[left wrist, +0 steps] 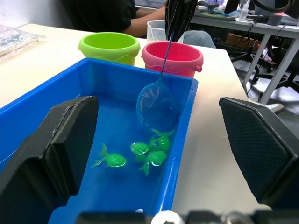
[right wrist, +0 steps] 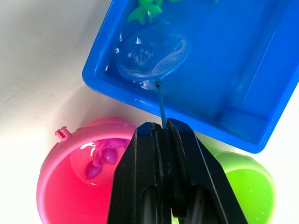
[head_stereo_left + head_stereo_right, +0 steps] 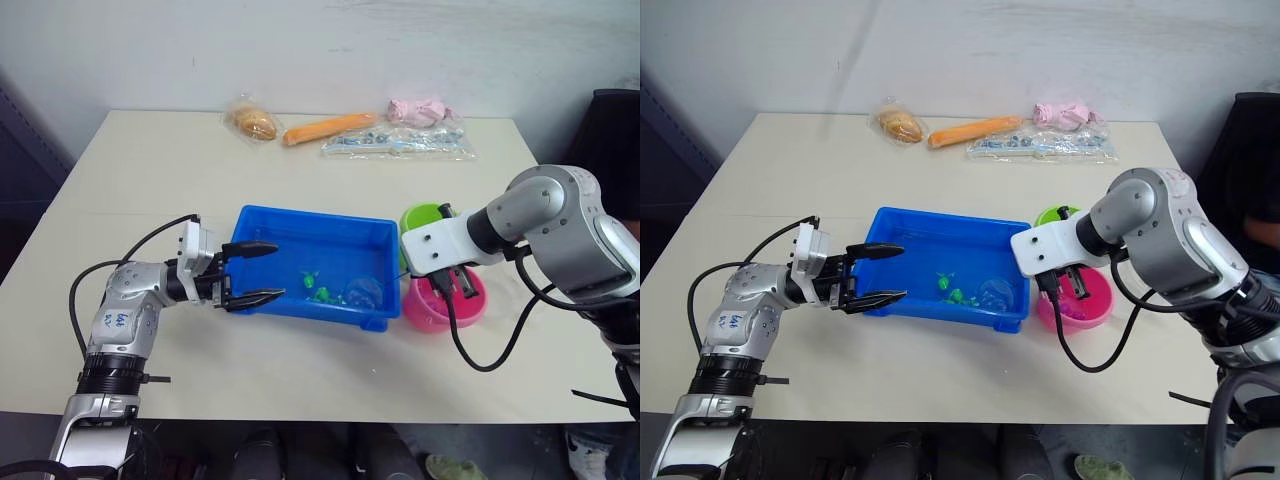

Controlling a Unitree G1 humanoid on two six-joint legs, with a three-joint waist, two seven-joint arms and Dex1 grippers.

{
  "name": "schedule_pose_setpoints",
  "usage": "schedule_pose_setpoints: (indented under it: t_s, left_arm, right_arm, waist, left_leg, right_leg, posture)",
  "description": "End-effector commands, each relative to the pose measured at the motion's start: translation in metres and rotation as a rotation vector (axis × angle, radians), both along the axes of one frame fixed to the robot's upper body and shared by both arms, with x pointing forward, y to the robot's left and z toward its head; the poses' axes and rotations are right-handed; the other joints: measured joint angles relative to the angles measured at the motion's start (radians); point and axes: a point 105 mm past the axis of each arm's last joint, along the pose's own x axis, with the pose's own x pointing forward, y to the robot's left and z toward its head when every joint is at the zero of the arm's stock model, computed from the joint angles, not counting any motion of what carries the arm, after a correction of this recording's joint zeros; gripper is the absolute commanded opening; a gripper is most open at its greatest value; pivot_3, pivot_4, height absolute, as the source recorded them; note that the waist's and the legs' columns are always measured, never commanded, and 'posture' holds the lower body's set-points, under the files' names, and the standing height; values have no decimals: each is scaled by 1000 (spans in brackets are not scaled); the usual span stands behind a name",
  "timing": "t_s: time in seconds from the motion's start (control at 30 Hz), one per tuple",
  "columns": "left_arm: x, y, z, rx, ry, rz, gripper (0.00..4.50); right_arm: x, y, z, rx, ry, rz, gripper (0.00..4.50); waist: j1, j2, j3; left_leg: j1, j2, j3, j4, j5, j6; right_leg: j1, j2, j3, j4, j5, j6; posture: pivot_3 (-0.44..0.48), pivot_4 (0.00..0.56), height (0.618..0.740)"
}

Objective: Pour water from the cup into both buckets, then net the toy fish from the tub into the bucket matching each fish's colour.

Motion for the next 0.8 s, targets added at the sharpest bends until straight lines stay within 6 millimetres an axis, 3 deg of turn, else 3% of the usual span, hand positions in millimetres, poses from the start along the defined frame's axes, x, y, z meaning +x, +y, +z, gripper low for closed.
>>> schedule_pose_setpoints:
  t_s: [0.03, 0.2, 0.5, 0.63, 0.8]
  left_arm:
    - [0, 14, 3, 13, -40, 48, 4462]
    - [2, 36, 2, 18, -41, 125, 4462]
    - [-3, 70, 2, 27, -7, 247, 4462]
    - [-10, 75, 4, 41, -3, 245, 4462]
    - [-14, 67, 10, 51, -10, 209, 4462]
  right_arm:
    - [4, 4, 7, 18, -79, 8, 0]
    - [8, 14, 7, 101, -128, -8, 0]
    - [1, 18, -11, 122, -74, -21, 0]
    - [-2, 22, -15, 139, -39, -23, 0]
    - [-5, 29, -20, 204, 42, -37, 0]
  waist:
    - [-1, 0, 0]
    - [-2, 0, 0]
    - [0, 0, 0]
    - [-2, 0, 0]
    - [-2, 0, 0]
  left_leg:
    - [0, 0, 0, 0, 0, 0]
    - [0, 1, 0, 0, 0, 0]
    - [-1, 1, 1, 0, -1, 0]
    - [-1, 2, 1, 0, -1, -1]
    - [-1, 3, 2, 0, -2, -2]
  right_leg:
    - [0, 0, 0, 0, 0, 0]
    - [-1, 0, 0, 0, 0, 0]
    - [-2, 0, 0, 0, 0, 0]
    - [-2, 0, 0, 0, 0, 0]
    - [-2, 0, 0, 0, 0, -1]
  posture:
    - [0, 150, 740]
    - [0, 150, 740]
    - [0, 150, 740]
    - [0, 150, 740]
    - [0, 150, 740]
